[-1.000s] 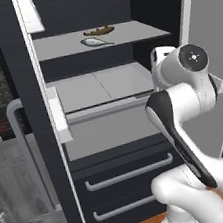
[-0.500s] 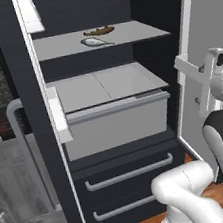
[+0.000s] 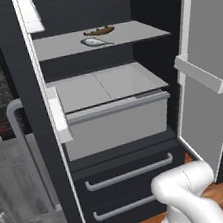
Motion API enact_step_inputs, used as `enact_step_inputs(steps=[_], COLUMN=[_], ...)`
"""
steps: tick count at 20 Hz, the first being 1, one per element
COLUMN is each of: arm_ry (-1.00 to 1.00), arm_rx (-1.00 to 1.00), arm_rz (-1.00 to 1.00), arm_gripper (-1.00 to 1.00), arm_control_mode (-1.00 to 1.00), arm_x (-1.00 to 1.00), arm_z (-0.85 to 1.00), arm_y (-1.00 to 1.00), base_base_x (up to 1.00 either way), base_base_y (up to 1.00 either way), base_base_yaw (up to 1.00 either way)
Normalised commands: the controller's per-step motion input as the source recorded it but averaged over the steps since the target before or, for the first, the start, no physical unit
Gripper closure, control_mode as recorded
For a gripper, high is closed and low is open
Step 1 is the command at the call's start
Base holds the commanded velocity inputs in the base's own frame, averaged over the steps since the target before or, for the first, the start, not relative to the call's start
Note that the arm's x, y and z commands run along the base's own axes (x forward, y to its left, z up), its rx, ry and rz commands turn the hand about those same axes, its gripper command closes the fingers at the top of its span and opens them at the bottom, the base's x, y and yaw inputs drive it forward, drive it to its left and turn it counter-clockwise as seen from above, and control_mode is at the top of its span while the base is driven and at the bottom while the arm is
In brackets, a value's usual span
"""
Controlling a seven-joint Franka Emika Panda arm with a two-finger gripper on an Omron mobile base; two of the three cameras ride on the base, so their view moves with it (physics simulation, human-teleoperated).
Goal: Place the fish on the counter behind the older fish on the same shelf of the fridge to maintain FIFO order. Close the fridge door when finished.
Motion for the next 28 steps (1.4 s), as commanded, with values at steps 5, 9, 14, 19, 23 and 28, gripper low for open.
enact_step_inputs(steps=[5, 9, 14, 19, 23, 28], arm_ry=[-0.13, -0.03, 0.00, 0.07, 0.01, -0.01], arm_rx=[0.08, 0.06, 0.00, 0.00, 0.00, 0.00], arm_rz=[0.00, 0.00, 0.02, 0.10, 0.21, 0.34], arm_gripper=[-1.00, -1.00, -1.00, -1.00, -1.00, -1.00], arm_control_mode=[-1.00, -1.00, -1.00, -1.00, -1.00, -1.00], arm_x=[0.00, 0.03, 0.35, 0.53, 0.58, 0.55], arm_z=[-0.01, -0.36, -0.84, -0.89, -0.70, -0.41], arm_y=[-0.96, -0.98, -0.88, -0.74, -0.62, -0.40], base_base_x=[0.00, 0.00, 0.00, 0.00, 0.00, 0.00], base_base_y=[0.00, 0.00, 0.00, 0.00, 0.00, 0.00], base_base_yaw=[0.00, 0.00, 0.00, 0.00, 0.00, 0.00])
